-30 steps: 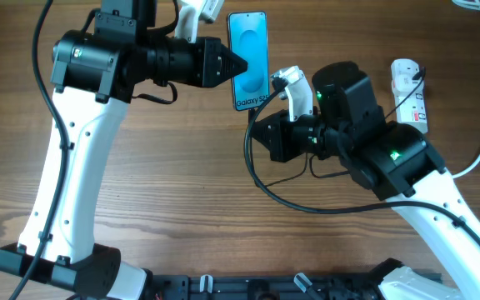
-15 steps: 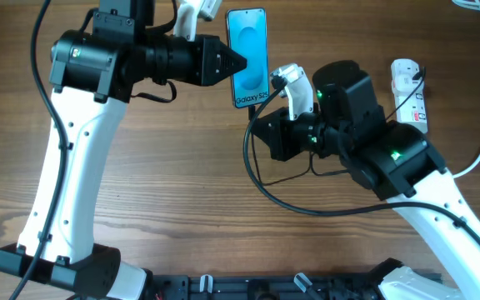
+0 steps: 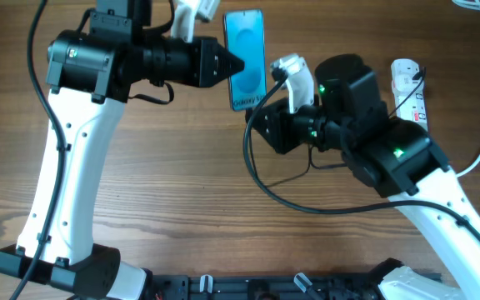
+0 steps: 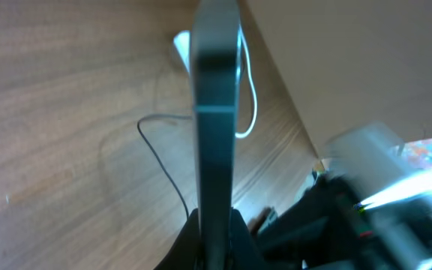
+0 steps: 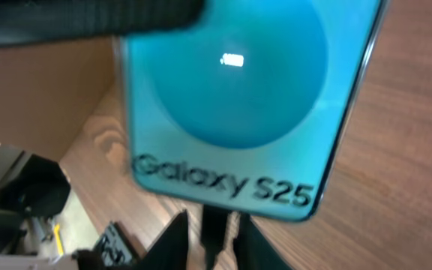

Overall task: Plug charger to phone and switch on socket
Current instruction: 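Lower the plugged-in phone flat onto the table with the left gripper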

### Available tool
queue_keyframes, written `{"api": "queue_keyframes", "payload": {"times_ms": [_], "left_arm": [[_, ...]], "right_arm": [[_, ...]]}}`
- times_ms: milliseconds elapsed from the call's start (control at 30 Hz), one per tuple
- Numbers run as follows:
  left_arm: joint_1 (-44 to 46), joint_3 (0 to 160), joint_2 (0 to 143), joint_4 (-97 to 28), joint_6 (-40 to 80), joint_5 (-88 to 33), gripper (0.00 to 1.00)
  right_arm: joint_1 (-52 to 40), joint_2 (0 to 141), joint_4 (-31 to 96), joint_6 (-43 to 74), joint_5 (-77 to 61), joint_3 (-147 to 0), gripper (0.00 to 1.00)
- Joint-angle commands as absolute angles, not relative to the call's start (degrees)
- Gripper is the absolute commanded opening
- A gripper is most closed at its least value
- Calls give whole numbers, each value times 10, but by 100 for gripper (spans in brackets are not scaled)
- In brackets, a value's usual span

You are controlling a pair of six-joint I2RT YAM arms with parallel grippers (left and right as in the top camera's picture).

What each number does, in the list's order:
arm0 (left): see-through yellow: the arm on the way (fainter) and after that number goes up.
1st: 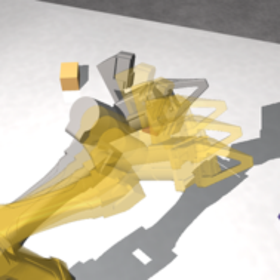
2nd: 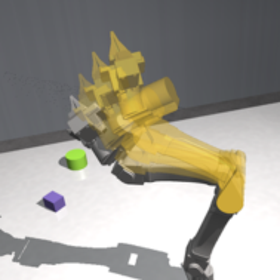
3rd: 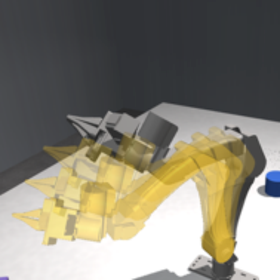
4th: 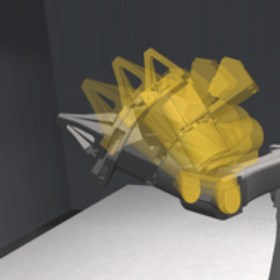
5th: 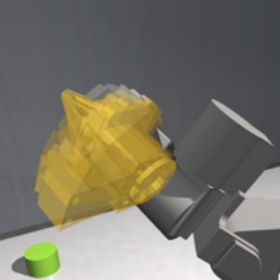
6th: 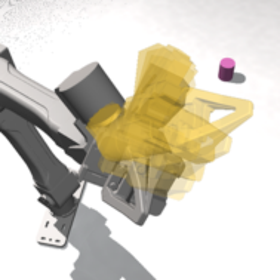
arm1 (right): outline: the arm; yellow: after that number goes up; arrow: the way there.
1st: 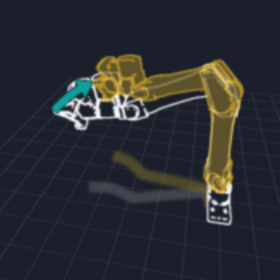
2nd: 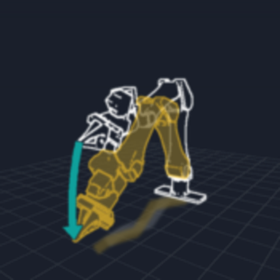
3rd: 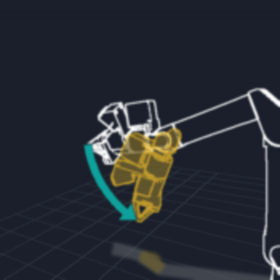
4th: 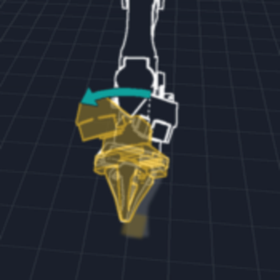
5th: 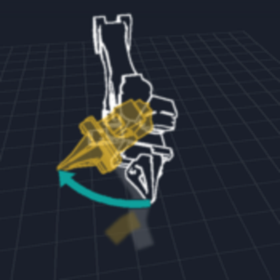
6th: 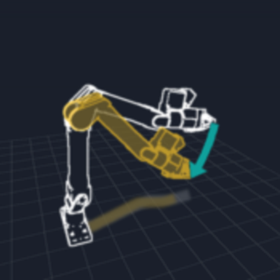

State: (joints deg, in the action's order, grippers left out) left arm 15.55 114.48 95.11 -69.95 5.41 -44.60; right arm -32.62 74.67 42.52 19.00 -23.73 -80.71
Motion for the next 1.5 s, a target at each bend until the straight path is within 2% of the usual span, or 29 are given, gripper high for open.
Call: {"api": "queue_keyframes", "payload": {"times_ms": [0,67,200,267,467,633,867,1467], "left_arm": [[162,1147,935,-701,48,-432,4],[162,1147,935,-701,49,-414,4],[162,1143,938,-715,80,-314,4],[162,1143,948,-735,80,-294,4],[166,1124,1044,-794,79,-290,4],[180,1098,1129,-784,62,-352,4],[205,1098,1227,-751,65,-353,4],[220,1093,1315,-700,80,-353,4]], "right_arm": [[-322,738,427,185,-227,-834,25],[-322,733,447,188,-227,-834,43],[-322,731,519,197,-248,-834,86],[-322,731,555,197,-254,-834,99],[-322,732,618,196,-253,-832,100],[-322,740,638,196,-234,-829,100],[-322,772,664,197,-222,-827,100],[-322,849,667,239,-222,-809,100]]}}
